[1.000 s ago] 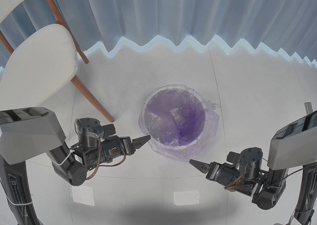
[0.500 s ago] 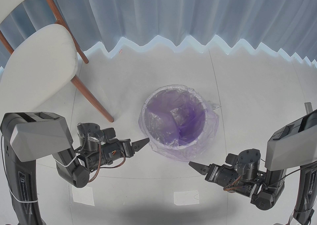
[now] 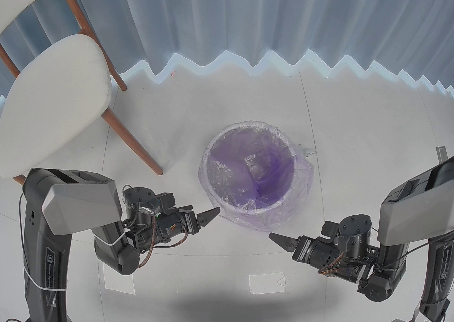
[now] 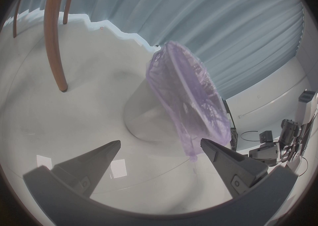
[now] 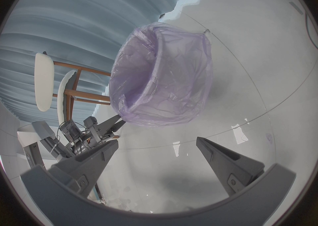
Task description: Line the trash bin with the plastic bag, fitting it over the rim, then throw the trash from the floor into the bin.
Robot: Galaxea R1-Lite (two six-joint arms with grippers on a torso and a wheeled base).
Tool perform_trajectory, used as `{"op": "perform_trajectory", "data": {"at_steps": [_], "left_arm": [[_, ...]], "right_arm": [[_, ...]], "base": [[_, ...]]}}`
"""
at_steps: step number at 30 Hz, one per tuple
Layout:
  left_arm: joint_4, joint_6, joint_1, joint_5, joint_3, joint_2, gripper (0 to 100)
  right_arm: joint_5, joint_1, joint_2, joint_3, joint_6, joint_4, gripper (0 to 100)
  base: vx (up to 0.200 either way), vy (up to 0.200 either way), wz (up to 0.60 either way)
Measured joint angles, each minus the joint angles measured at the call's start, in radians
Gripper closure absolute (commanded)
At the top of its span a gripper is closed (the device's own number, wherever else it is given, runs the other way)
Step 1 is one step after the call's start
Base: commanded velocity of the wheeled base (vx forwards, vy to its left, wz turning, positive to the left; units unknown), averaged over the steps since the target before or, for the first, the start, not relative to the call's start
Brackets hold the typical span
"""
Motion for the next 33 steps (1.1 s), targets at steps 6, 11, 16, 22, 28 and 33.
{"op": "perform_trajectory", "data": {"at_steps": [6, 11, 16, 22, 28, 33], "left_arm": [[-0.008, -0.002, -0.017, 0.024, -0.026, 0.034, 0], [-0.039, -0.004, -0.019, 0.025, -0.036, 0.048, 0], [-0.044, -0.004, -0.017, 0.025, -0.048, 0.054, 0], [-0.082, -0.004, -0.011, 0.026, -0.080, 0.077, 0], [-0.110, -0.004, -0.011, 0.024, -0.095, 0.103, 100], [-0.112, -0.005, -0.012, 0.023, -0.097, 0.111, 100]], "right_arm": [[0.000, 0.006, 0.002, 0.000, 0.002, 0.000, 0], [-0.001, 0.007, 0.002, 0.000, 0.003, 0.000, 0], [-0.001, 0.015, 0.002, 0.001, 0.003, 0.000, 0], [-0.001, 0.018, 0.002, 0.001, 0.003, 0.000, 0], [-0.001, 0.019, 0.002, 0.001, 0.003, 0.000, 0], [-0.001, 0.019, 0.002, 0.001, 0.003, 0.000, 0]], "base": [[0.000, 0.000, 0.00], [0.000, 0.000, 0.00], [0.000, 0.000, 0.00], [0.000, 0.000, 0.00], [0.000, 0.000, 0.00], [0.000, 0.000, 0.00]]}}
